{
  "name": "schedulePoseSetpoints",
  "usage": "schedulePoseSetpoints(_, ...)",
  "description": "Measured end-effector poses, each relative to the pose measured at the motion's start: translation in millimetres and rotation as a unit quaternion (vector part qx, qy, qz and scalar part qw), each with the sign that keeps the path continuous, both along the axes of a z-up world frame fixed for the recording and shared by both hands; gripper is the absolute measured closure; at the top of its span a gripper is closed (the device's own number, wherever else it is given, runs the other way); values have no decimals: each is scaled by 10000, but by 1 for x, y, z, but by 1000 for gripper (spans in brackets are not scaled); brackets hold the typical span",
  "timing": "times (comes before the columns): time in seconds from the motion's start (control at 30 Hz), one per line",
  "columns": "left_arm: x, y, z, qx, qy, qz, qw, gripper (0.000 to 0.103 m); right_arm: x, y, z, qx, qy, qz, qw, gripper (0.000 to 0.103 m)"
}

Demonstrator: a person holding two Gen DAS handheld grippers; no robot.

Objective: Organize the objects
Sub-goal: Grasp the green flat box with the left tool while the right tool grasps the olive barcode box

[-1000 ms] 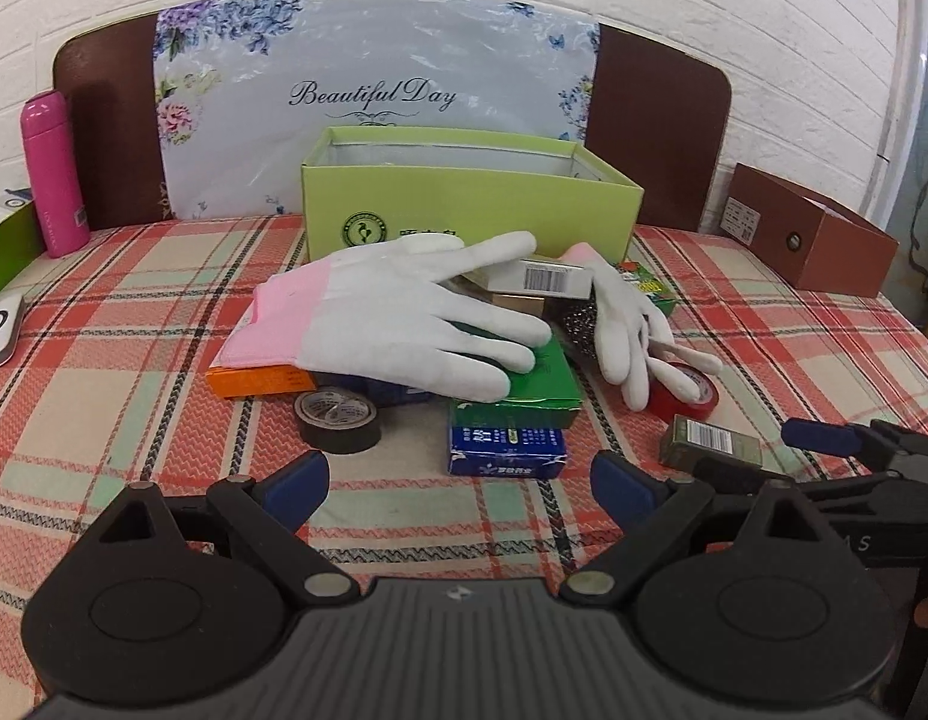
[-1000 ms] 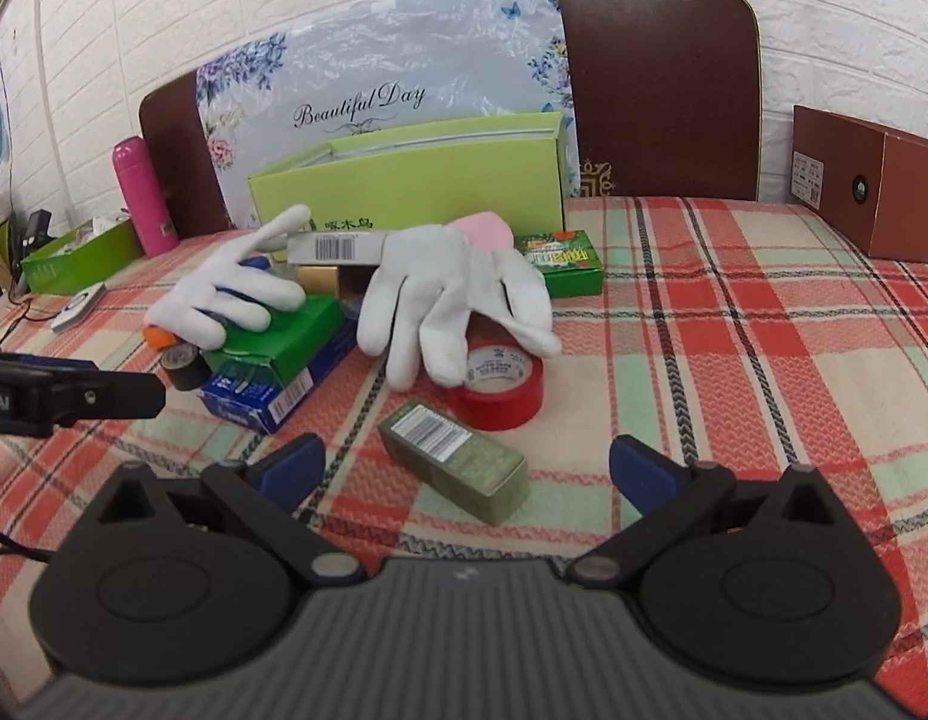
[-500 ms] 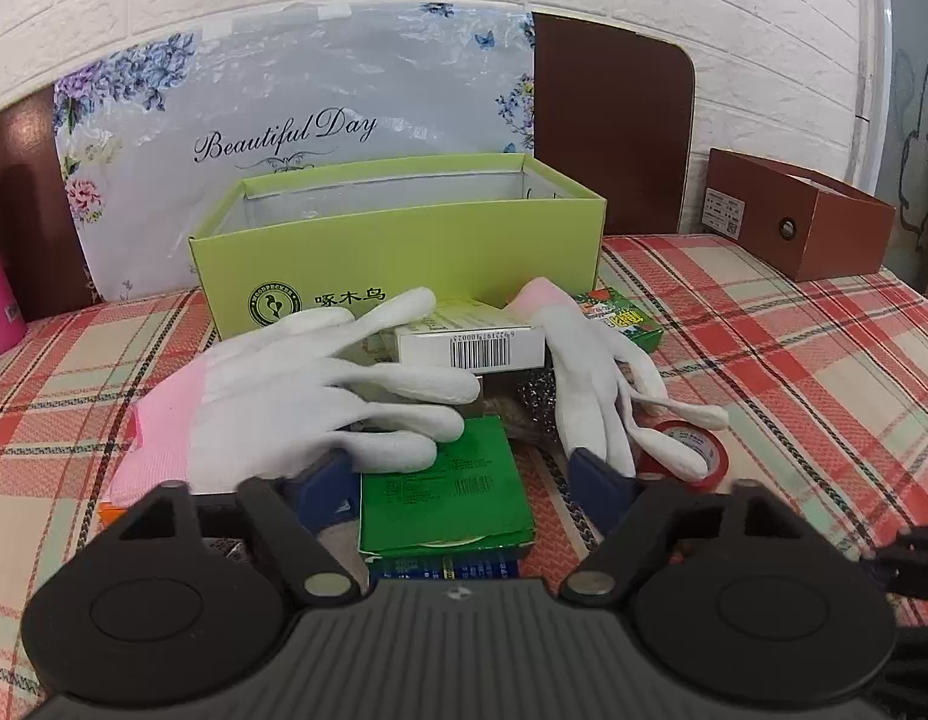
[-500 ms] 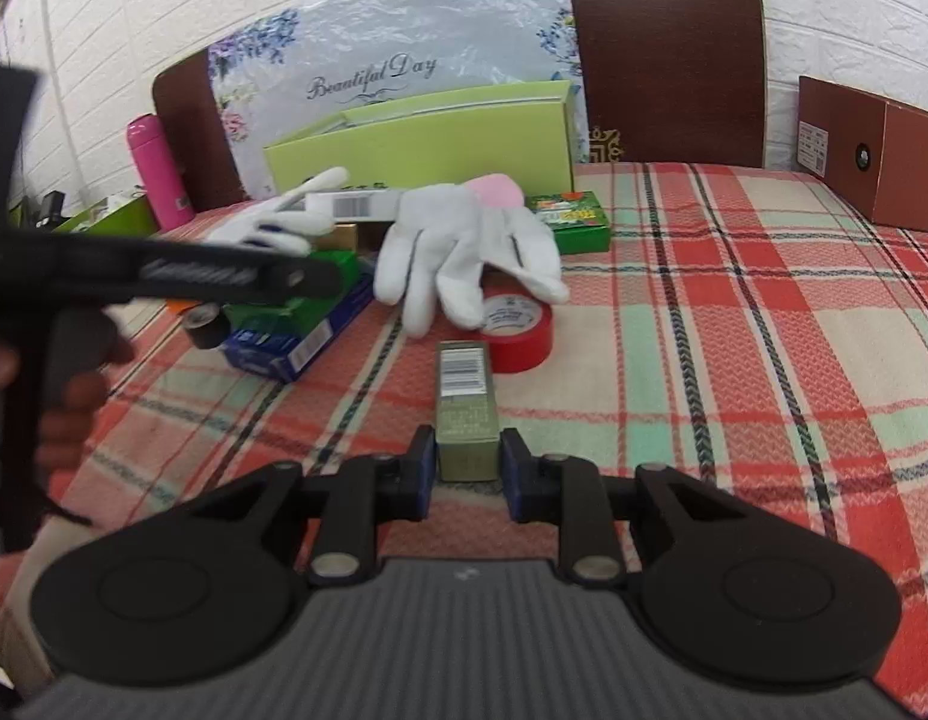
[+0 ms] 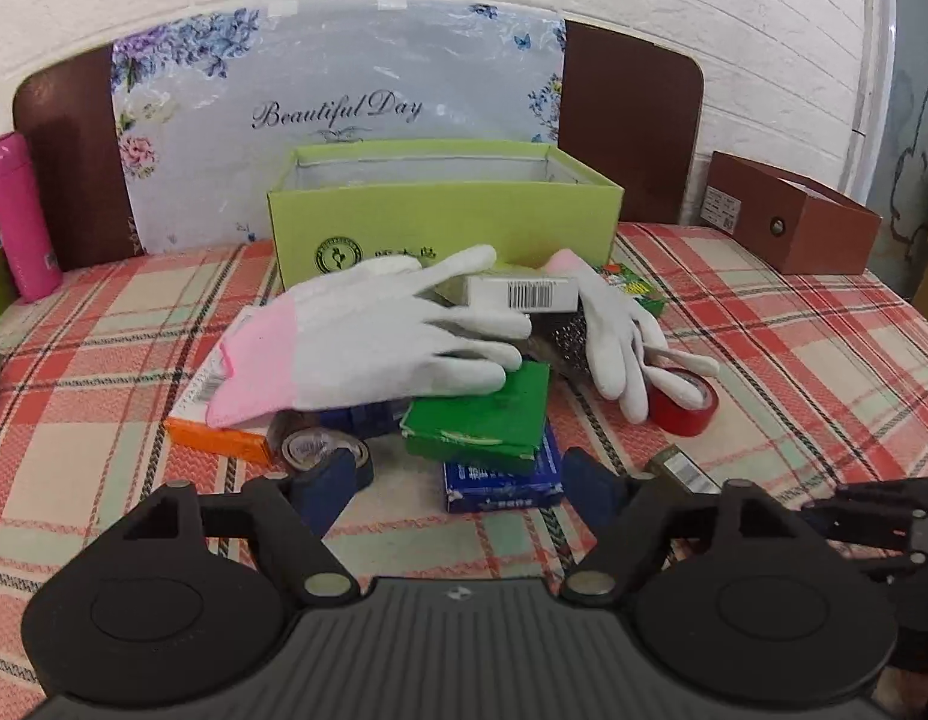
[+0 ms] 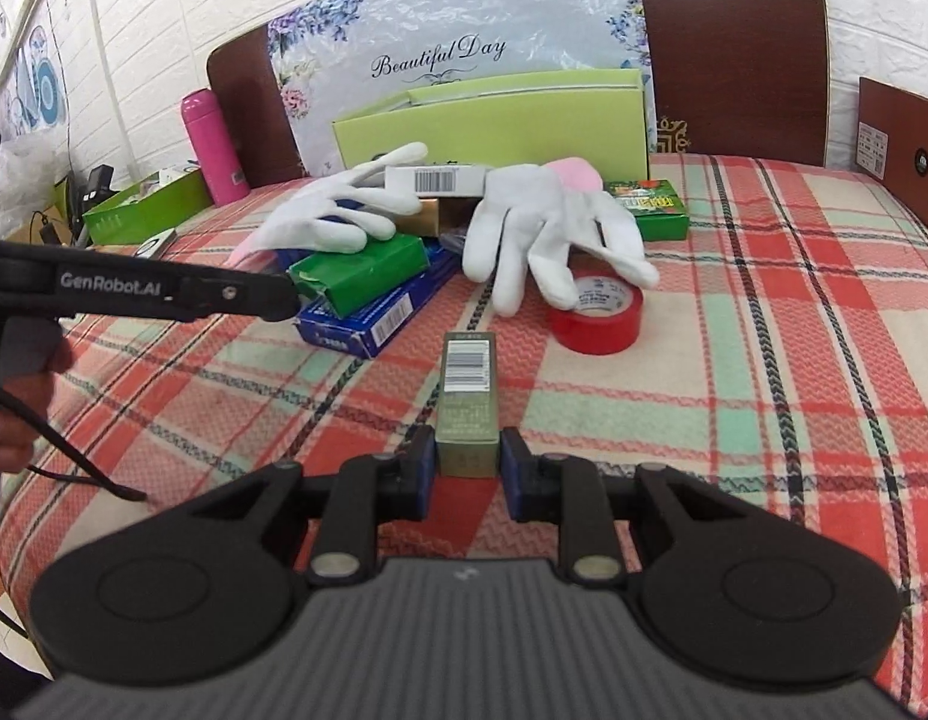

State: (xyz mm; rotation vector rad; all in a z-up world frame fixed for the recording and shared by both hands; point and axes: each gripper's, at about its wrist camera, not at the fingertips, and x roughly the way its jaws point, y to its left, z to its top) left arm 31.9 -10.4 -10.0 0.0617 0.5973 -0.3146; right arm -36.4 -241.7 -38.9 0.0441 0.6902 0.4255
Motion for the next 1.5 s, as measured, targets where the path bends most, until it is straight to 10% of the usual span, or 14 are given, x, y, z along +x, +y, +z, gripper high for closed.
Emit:
schedulePoseSetpoints(0.2, 36, -20, -6, 194, 25, -211, 9996, 24, -1, -6, 0, 104, 91, -94, 9999, 81)
schedulePoseSetpoints(0.27, 41, -18, -10, 102, 135, -317, 9994, 38, -1, -6, 0, 107, 103, -108, 9998, 81)
schedulePoseSetpoints(0.63, -30, 19, -9, 386, 547, -612, 9959, 36, 4, 0, 0, 6, 117, -31, 9999, 78)
schedulePoseSetpoints(1.5, -13, 11, -27, 378, 810, -554, 9945, 35, 21, 21, 2, -372, -25, 48, 9993, 81)
